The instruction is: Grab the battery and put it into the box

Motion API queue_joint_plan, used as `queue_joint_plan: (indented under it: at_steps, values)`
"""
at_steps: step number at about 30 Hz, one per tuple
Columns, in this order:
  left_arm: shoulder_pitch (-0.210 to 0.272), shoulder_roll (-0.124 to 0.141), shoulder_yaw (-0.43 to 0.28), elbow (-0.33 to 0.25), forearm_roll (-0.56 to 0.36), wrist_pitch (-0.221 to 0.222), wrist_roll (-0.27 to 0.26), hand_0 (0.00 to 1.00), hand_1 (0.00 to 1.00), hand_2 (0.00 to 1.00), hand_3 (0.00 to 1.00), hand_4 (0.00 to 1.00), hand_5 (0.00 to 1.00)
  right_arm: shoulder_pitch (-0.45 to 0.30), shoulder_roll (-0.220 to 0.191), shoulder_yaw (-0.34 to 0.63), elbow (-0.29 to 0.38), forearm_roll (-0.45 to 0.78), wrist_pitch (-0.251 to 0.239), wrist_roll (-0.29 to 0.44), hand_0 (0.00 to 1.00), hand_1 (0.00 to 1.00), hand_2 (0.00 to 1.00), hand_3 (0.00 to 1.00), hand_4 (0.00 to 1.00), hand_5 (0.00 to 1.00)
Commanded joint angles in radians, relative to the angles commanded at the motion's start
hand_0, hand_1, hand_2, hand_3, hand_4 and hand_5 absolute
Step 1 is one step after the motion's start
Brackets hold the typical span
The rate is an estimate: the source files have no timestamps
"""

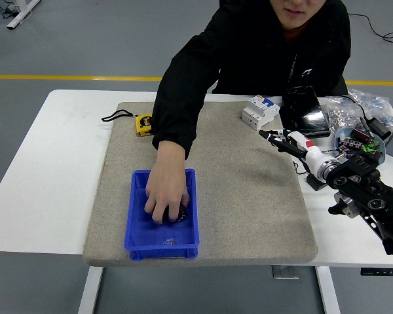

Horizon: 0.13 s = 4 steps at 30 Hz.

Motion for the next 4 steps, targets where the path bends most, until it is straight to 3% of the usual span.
queue_joint_plan:
  at_steps: [4]
  values:
    - [0.001, 0.001, -0.002, 0.000, 0.004, -0.001, 0.000, 0.722, 0.701, 0.661, 0.584, 0.630, 0.540, -0.003, -0.011, 0.019, 0.032, -0.169, -0.012, -0.001, 0.828, 0.771, 0.796, 0.805, 0.998, 0.815]
